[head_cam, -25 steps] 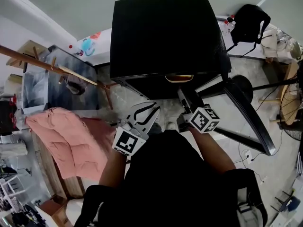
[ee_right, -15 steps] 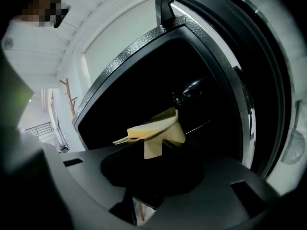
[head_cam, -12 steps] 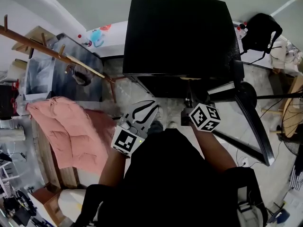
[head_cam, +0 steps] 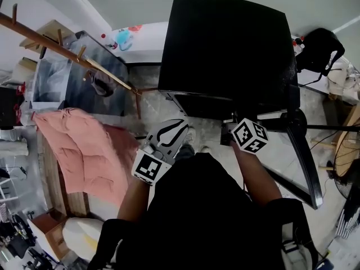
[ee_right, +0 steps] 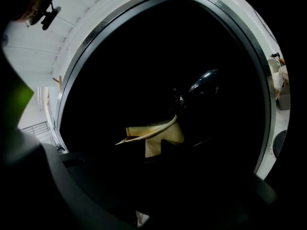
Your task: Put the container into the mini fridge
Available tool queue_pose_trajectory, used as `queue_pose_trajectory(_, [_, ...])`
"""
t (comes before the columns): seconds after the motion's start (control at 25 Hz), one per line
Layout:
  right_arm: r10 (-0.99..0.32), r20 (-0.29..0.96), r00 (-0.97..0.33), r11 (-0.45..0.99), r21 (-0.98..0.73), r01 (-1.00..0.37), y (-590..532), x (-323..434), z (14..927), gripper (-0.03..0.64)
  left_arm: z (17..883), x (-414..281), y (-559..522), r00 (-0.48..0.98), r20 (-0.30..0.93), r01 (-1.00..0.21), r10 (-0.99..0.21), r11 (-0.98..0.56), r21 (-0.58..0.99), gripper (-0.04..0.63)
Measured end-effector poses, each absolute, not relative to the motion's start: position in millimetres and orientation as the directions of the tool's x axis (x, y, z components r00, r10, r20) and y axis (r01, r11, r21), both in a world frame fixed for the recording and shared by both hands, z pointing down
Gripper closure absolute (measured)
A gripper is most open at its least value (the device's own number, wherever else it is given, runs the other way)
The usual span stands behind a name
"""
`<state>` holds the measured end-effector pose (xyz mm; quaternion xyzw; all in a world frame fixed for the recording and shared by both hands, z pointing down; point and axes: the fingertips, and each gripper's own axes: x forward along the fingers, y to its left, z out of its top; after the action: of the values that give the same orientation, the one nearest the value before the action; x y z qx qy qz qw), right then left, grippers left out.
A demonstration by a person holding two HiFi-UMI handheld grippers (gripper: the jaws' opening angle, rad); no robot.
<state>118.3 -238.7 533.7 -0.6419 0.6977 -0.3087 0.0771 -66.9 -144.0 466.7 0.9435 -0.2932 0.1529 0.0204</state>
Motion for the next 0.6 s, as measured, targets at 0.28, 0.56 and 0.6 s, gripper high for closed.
queue_pose_trajectory(0.28, [-0.936,0.299,-0.186,0.007,-0.511,-0.86,-228.5,112.0,534.0,0.502,463.6,-67.8,-150.5,0.785,0.262,-0.581,-0.561,-0.814,0.002,0.529])
queue_pose_trajectory(0.56, [-0.931,0.291,-0.22,0.045,-0.507,-0.861,-202.0,112.0,525.2,0.505,456.5,-63.3,-156.7,0.758,0.227,-0.632,-0.611,-0.775,0.025,0.529])
queue_pose_trajectory(0.6, [-0.931,0.287,-0.227,0.058,-0.498,-0.865,-197.0,110.8,522.6,0.506,455.1,-62.7,-157.3,0.754,0.218,-0.64,-0.62,-0.768,0.028,0.529])
